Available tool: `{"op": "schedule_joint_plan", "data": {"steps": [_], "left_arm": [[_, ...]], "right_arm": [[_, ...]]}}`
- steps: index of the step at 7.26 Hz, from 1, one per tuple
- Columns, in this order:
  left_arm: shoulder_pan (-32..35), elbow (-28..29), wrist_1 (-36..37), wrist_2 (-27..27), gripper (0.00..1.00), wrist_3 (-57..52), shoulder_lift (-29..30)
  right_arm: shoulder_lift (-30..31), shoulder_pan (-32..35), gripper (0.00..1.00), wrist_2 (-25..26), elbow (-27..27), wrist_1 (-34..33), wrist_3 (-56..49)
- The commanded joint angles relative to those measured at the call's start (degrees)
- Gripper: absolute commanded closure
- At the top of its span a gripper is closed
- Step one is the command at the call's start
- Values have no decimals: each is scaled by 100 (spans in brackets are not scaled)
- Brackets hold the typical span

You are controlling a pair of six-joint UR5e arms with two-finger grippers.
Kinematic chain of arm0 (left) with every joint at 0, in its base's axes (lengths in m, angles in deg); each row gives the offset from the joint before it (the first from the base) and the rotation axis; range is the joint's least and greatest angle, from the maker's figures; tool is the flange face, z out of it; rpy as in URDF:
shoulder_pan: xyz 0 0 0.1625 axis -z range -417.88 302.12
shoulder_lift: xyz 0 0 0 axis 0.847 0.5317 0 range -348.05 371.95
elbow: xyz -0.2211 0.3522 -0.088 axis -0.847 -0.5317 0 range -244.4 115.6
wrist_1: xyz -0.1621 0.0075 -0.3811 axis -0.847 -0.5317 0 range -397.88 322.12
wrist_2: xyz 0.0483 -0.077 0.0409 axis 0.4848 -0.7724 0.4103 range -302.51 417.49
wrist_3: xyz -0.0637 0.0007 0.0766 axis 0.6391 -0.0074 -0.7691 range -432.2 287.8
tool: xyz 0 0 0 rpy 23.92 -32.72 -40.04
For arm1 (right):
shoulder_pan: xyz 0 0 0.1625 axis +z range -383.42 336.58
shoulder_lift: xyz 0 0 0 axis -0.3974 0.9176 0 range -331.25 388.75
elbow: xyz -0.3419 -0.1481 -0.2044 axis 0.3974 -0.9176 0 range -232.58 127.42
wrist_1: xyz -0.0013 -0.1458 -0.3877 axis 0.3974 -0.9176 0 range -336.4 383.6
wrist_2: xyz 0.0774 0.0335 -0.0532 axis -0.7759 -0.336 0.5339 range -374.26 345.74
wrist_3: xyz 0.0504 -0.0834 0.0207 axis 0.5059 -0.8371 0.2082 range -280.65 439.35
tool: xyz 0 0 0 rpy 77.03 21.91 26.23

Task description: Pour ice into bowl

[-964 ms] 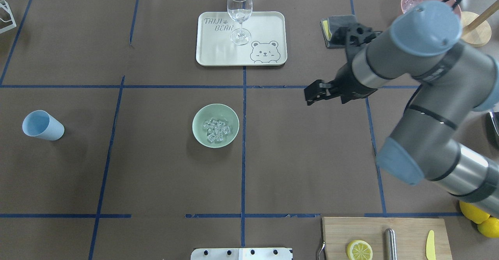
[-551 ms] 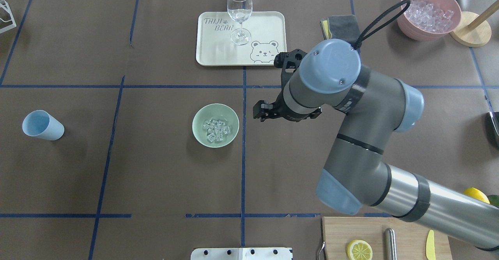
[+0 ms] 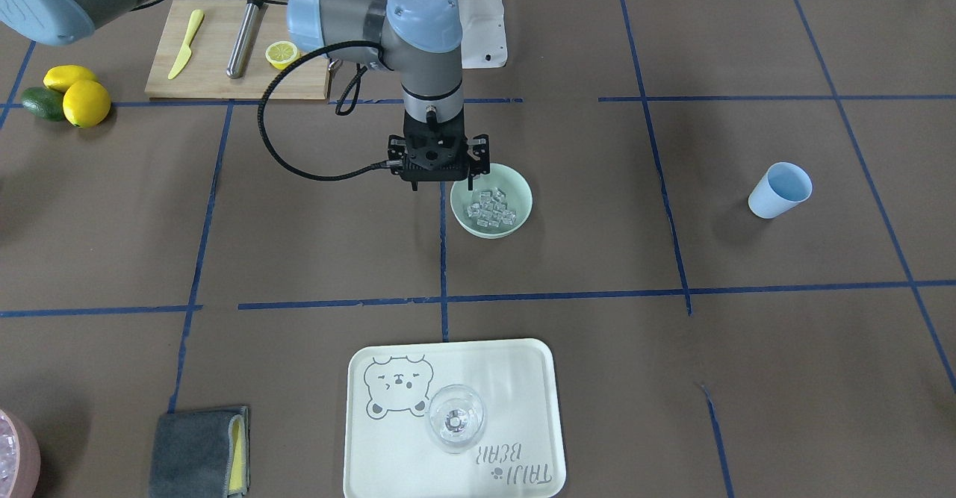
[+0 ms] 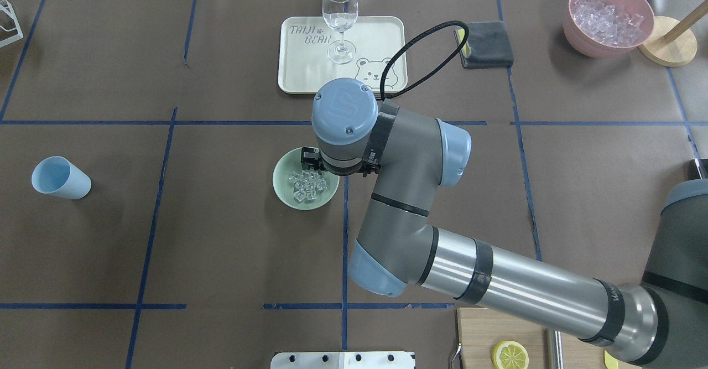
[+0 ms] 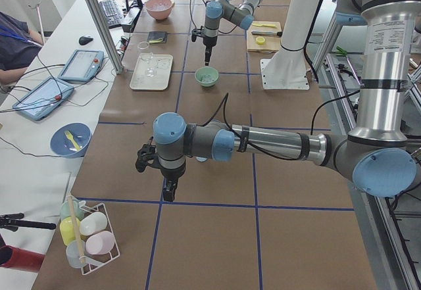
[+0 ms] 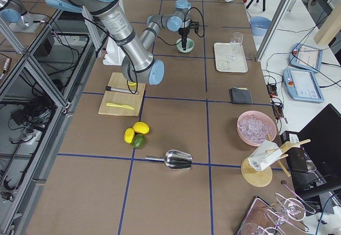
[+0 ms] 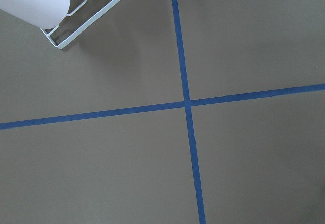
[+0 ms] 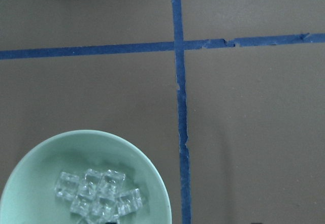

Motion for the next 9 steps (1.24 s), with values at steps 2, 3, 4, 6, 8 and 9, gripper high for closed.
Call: {"op": "schedule_joint_plan", "data": {"steps": [2, 3, 4, 6, 8, 9], "left_arm": [[-5, -11, -3, 0, 0, 0, -32], [-5, -11, -12, 0, 0, 0, -32], [4, -2, -12, -9, 0, 0, -32], [-5, -11, -12, -9, 0, 0, -32], [-5, -2, -12, -9, 0, 0, -32], [4, -11, -12, -9, 0, 0, -32]], "right_arm": [[-107, -25, 14, 36, -390, 98, -14], [-107, -60, 23, 36, -443, 229, 3], [-107, -87, 40, 36, -452, 239, 12], [-89, -87, 46, 27, -452, 240, 3], [-80, -87, 76, 27, -452, 240, -75], [-80, -87, 100, 27, -452, 240, -76]]}}
